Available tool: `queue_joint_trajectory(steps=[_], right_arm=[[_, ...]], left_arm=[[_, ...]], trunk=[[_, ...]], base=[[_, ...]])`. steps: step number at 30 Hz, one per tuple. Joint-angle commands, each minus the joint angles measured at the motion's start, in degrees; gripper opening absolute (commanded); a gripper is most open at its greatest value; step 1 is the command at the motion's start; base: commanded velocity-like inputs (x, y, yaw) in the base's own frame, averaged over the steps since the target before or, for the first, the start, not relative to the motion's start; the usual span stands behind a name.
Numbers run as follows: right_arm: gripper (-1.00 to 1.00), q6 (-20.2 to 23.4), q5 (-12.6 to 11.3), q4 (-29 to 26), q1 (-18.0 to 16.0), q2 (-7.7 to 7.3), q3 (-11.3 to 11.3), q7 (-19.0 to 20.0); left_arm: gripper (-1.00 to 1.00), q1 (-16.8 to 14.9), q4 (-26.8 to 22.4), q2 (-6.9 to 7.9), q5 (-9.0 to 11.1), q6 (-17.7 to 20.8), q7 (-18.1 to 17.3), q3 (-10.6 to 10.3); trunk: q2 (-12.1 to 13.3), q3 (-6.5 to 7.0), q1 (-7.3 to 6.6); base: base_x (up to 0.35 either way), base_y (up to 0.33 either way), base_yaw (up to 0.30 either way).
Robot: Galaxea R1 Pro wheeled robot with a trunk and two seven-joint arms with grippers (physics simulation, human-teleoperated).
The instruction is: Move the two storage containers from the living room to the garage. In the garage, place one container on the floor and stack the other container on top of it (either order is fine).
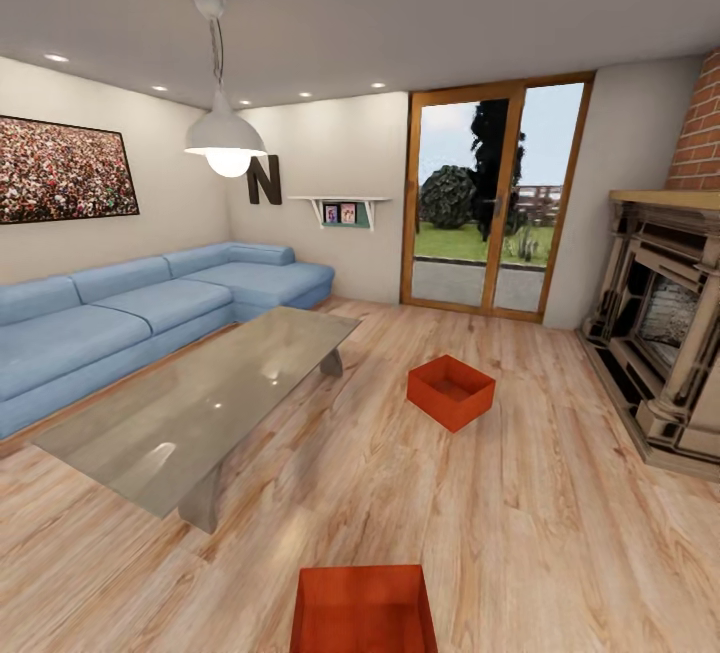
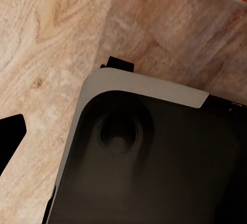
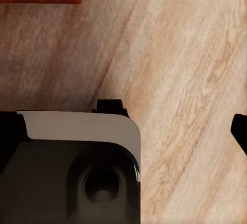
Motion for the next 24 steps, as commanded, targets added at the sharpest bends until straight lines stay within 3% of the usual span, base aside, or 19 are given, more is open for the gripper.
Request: queue_joint_trajectory(steps=[1,9,24], right_arm=[[1.00,-0.3,-0.5,0.2,-0.1,0.03,0.5,-0.1],[1.00,-0.3,-0.5,0.2,-0.1,-0.05,0.5,-0.1],[1.00,-0.3,-0.5,0.2,-0.1,0.11,0.5,0.0]], left_arm=[[1.00,0.0,0.0,-0.02,0.0,-0.1,0.0,0.4],[1.00,0.0,0.0,0.01,0.0,-0.1,0.0,0.4],[1.00,0.0,0.0,0.07,0.0,-0.1,0.0,0.4]], trunk=[[0.0,-0.06,0.00],[0.0,-0.06,0.00],[0.0,-0.06,0.00]], base=[[0.000,-0.101,0.000],[0.000,-0.148,0.000],[0.000,-0.006,0.000]])
